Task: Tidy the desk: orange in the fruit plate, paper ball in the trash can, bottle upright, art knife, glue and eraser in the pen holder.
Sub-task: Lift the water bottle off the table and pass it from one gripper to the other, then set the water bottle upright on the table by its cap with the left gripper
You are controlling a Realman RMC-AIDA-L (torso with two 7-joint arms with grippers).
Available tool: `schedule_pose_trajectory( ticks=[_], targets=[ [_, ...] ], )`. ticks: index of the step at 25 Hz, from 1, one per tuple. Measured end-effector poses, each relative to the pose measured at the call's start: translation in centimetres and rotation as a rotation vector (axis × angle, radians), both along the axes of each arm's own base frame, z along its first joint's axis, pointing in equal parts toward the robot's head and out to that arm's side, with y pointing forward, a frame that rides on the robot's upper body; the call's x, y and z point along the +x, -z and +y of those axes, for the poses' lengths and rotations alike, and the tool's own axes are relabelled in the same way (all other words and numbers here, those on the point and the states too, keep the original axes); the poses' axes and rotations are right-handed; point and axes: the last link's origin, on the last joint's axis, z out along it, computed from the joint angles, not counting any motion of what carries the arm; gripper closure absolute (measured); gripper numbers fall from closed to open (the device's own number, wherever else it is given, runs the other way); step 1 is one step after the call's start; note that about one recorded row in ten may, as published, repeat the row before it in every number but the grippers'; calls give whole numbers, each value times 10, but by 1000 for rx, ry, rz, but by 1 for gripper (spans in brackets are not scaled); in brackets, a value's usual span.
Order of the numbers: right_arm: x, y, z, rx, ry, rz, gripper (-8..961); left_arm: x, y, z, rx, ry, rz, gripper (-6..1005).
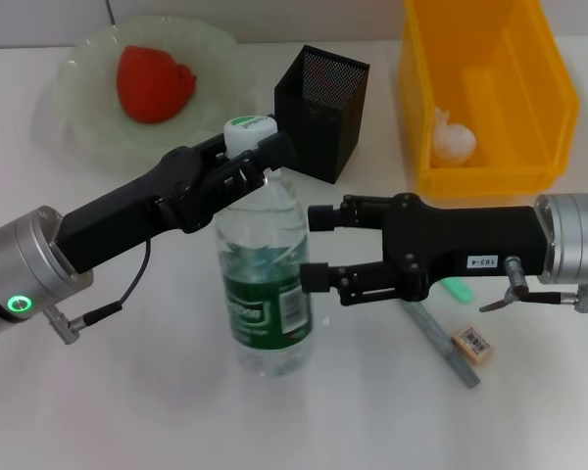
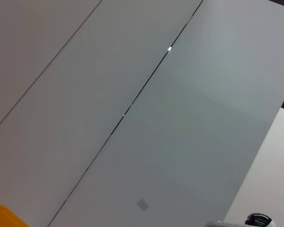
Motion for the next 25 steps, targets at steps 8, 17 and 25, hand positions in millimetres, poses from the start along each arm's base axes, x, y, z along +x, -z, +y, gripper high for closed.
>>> schedule_pose_trajectory(
  ticks=[8,17,25],
  targets=[
    [9,-7,2,25,46,-2,112,-2,-4,-1,66,74,70,524],
    [30,-18,-4,53,107,-5,112,-15,-22,1,267,142,182,512],
    [44,-21,-10,76,150,-14,113,-41,-25,19,417,45,365,502]
  ],
)
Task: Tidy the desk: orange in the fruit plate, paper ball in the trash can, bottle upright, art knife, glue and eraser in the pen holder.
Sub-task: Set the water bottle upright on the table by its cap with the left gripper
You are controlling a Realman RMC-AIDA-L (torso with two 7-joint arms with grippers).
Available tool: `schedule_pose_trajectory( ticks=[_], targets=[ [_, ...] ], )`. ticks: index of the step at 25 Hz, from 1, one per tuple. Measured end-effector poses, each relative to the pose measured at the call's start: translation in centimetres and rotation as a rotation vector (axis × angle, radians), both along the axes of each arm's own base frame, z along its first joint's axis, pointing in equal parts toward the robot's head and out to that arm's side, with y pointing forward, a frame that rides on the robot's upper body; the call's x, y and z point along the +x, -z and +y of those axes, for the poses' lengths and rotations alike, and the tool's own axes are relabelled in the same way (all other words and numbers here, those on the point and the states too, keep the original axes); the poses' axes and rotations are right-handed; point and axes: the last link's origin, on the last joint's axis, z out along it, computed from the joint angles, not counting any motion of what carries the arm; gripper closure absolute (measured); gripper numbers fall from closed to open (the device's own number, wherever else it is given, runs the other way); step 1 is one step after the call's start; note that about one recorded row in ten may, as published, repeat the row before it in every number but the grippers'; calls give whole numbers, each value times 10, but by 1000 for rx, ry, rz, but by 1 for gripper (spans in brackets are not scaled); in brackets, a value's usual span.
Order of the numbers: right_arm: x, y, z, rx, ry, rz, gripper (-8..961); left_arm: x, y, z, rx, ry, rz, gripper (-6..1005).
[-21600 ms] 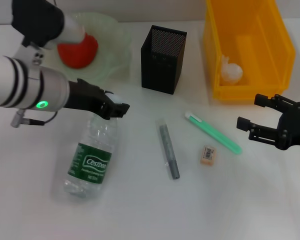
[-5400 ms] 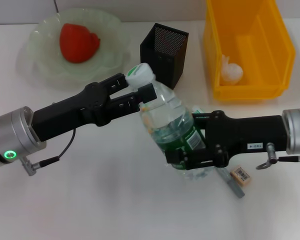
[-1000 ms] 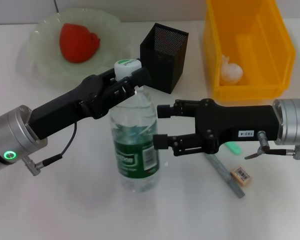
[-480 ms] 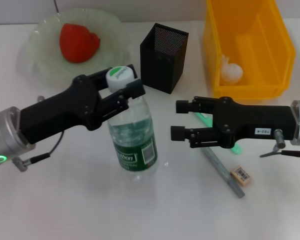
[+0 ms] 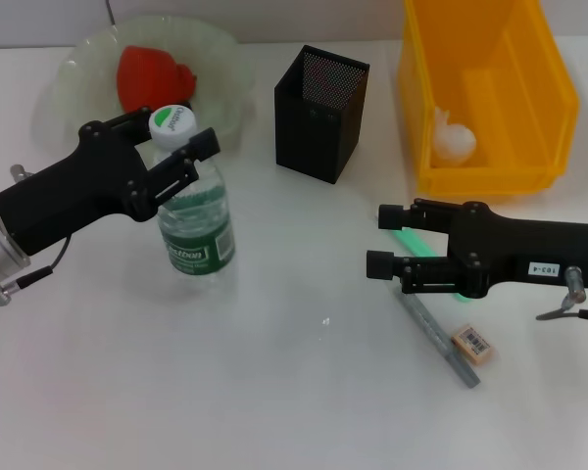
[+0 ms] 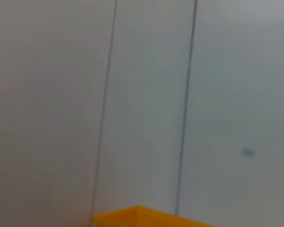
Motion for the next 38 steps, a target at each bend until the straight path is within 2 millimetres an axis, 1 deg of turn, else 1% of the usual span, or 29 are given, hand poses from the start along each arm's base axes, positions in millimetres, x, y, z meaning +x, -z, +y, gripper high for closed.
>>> schedule_pose_trajectory(
  ticks=[2,6,14,19,38],
  targets=[
    [2,0,-1,5,5,0,113,-6,2,5,37,-28,47,500],
    [5,2,-3,3,18,1,113,-12,2,11,84,-78,72,495],
    [7,5,-4,5,28,-1,113,-25,-10,11,180,-130,74,485],
    [7,5,-4,3,30,-2,113,-32,-12,14,223,-157,104,479],
    [6,7,-4,-5,24,-3,114,-42,-11,16,302,-222,128,455]
  ],
)
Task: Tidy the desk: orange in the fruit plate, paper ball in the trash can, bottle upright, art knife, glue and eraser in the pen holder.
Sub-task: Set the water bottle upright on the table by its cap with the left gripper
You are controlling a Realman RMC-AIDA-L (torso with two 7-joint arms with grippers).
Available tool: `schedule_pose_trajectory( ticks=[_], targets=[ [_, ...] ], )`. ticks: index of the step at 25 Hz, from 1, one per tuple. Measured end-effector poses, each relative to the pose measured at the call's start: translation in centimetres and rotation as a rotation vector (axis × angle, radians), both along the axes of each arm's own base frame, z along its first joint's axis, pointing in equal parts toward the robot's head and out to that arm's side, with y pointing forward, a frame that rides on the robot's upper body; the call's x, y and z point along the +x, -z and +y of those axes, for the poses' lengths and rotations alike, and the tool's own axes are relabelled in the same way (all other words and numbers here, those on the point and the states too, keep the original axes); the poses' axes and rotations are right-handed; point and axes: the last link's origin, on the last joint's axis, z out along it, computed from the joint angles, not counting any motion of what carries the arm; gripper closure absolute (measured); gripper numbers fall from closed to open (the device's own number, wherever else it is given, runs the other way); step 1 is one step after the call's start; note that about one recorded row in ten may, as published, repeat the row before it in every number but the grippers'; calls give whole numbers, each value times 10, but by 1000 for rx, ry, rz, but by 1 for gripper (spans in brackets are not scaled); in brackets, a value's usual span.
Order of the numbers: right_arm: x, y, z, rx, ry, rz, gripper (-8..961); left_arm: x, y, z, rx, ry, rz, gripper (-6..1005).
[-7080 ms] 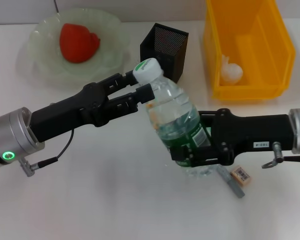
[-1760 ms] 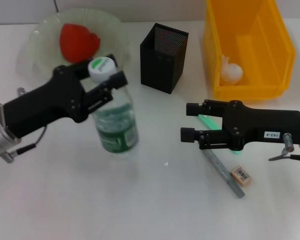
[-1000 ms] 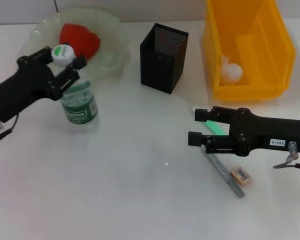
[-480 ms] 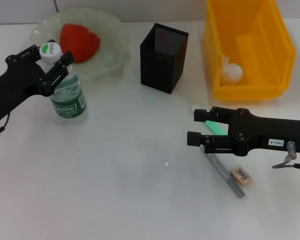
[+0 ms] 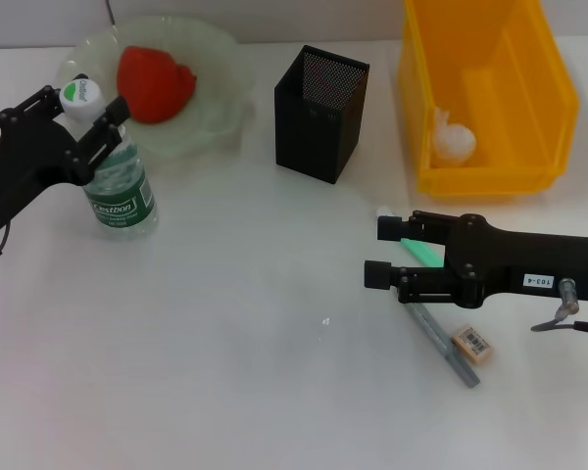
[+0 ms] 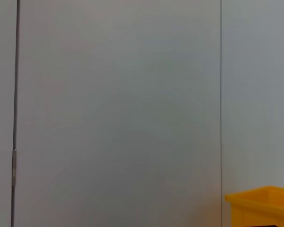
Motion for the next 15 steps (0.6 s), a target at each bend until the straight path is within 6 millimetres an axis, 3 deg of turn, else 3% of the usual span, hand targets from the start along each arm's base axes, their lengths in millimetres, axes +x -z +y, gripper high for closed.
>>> schedule_pose_trajectory(
  ticks=[4,10,15],
  targets=[
    [0,0,0,0,0,0,114,-1,1,0,-2,-5,1,450],
    [0,0,0,0,-2,-1,114,-2,-2,-2,11,-8,-3,287],
    [0,-2,2,4,-1,-2,114,-5,-15,-6,72,-4,-29,226]
  ],
)
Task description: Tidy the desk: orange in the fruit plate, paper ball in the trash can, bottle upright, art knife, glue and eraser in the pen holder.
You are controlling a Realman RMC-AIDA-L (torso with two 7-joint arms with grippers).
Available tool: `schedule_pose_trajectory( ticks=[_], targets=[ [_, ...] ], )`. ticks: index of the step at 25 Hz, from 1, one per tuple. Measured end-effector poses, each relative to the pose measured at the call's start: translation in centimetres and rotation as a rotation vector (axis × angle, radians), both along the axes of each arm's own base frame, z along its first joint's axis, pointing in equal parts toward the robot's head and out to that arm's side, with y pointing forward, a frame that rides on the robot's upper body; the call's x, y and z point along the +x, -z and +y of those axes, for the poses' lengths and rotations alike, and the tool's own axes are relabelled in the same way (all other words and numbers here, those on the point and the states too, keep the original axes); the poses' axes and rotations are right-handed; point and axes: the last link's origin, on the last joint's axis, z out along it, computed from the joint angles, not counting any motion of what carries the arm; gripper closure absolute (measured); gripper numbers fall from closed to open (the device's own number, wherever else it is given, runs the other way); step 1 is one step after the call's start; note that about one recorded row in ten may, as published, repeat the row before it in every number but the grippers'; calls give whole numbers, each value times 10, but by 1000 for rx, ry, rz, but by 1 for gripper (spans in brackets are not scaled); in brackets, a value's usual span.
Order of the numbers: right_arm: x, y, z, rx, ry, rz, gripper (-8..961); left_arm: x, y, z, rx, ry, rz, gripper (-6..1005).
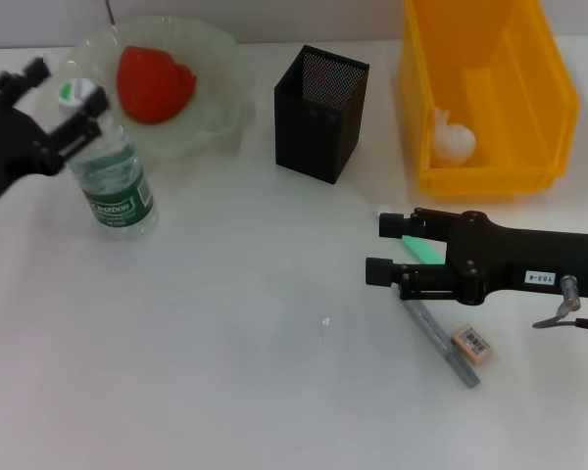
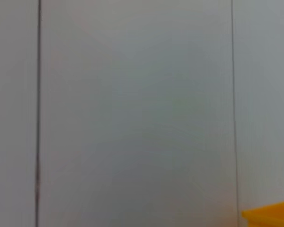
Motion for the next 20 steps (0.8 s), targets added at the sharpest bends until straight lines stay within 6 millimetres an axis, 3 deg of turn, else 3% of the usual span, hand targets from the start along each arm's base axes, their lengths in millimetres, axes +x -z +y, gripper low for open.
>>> schedule_pose_trajectory(
  ticks=[5,6,9,15,20],
  targets=[
    [3,-4,1,15,13,3,114,1,-18,-19,87,60,-77,189],
    [4,-6,2,27,18,6,114,5,-20,-31,85,116,-108,188],
    [4,-10,3,36,20,12,114,8,-19,-39,69,154,-122,188],
    [0,-18,7,44,15,13,115,15,-9,-60,-12,253,-122,189],
    [-6,-32,10,30,8,-2,115,24,17,-72,-190,331,-75,189]
  ],
)
